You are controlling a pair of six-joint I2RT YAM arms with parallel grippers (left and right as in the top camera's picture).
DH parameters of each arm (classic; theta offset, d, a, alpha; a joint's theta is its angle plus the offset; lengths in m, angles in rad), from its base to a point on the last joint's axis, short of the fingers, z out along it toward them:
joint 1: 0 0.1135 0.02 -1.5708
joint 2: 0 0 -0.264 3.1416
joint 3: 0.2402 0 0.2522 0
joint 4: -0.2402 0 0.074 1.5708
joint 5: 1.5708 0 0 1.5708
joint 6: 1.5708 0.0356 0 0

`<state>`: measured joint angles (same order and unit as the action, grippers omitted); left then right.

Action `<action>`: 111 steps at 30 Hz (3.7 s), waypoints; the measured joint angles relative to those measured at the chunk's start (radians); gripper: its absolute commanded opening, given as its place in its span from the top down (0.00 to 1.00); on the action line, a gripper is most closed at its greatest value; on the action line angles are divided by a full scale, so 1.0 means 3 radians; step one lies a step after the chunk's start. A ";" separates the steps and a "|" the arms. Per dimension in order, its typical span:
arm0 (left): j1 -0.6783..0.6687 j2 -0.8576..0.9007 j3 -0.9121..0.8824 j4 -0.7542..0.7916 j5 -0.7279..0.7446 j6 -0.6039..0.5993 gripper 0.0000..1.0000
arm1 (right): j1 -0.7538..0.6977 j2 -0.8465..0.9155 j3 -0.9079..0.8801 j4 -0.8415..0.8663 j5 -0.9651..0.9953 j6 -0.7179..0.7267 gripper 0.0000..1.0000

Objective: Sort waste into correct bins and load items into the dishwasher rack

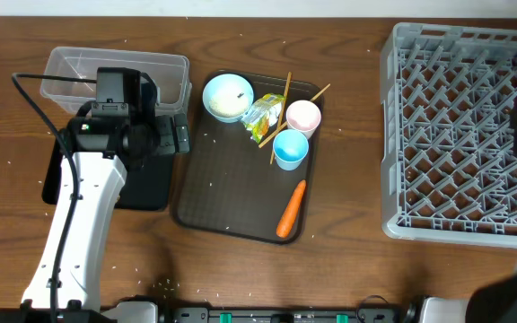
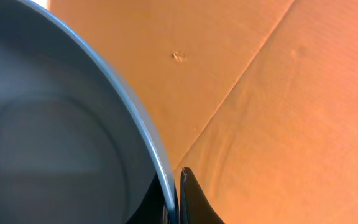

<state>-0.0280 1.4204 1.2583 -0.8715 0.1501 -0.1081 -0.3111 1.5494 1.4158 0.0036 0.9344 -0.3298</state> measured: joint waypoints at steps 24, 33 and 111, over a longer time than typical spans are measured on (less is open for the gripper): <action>0.0000 0.0000 0.0000 0.0000 0.0000 0.0000 0.02 | -0.0933 0.1081 -0.0011 0.1476 -0.0682 -0.1757 0.99; 0.0000 0.0000 0.0000 0.0001 0.0000 0.0000 0.02 | -0.1125 0.1114 -0.0011 0.1312 -0.1074 -0.1808 0.99; 0.0000 0.0000 0.0000 0.0001 0.0000 0.0000 0.02 | 0.2298 0.0769 0.0004 -0.1612 -0.3080 0.1146 0.26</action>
<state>-0.0280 1.4204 1.2583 -0.8711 0.1501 -0.1081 0.3782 1.7802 1.4170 -0.4801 0.0105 0.0139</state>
